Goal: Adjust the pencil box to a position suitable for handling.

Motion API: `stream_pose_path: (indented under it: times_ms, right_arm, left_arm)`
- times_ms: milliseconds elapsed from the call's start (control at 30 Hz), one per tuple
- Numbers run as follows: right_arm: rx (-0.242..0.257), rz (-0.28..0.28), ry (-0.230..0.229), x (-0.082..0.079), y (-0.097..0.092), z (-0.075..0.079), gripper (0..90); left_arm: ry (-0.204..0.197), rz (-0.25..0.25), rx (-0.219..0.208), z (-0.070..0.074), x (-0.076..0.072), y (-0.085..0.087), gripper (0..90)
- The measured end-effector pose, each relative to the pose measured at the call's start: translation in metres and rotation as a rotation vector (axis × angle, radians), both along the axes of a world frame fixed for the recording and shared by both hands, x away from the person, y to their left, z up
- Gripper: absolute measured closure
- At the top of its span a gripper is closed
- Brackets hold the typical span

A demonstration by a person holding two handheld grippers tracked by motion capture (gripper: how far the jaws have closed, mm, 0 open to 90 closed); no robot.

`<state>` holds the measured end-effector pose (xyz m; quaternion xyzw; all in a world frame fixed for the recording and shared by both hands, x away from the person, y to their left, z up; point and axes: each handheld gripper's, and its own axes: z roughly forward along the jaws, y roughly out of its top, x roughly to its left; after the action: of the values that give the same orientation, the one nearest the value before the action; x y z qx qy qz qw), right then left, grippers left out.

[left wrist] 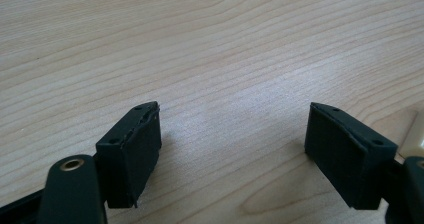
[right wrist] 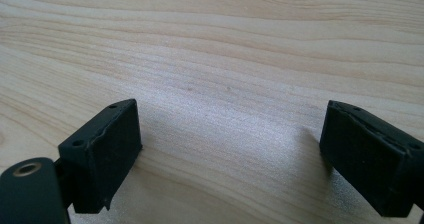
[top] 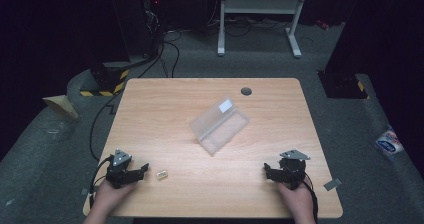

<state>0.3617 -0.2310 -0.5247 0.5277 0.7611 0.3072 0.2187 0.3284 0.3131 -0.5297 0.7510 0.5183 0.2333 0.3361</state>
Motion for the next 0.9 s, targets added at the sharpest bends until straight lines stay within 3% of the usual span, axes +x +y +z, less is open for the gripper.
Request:
stream_pose_path:
  times_ms: [633,900]
  right_arm:
    - [-0.004,0.007,-0.004,0.0009,-0.0001,-0.0002,9.3]
    - [-0.003,0.01,-0.003,0.0013,0.0005,-0.0002,9.3]
  left_arm:
    - [0.001,-0.001,0.006,0.0002,0.0009,-0.0004,22.5]
    - [0.011,0.012,0.01,-0.0003,0.002,-0.0003,17.0]
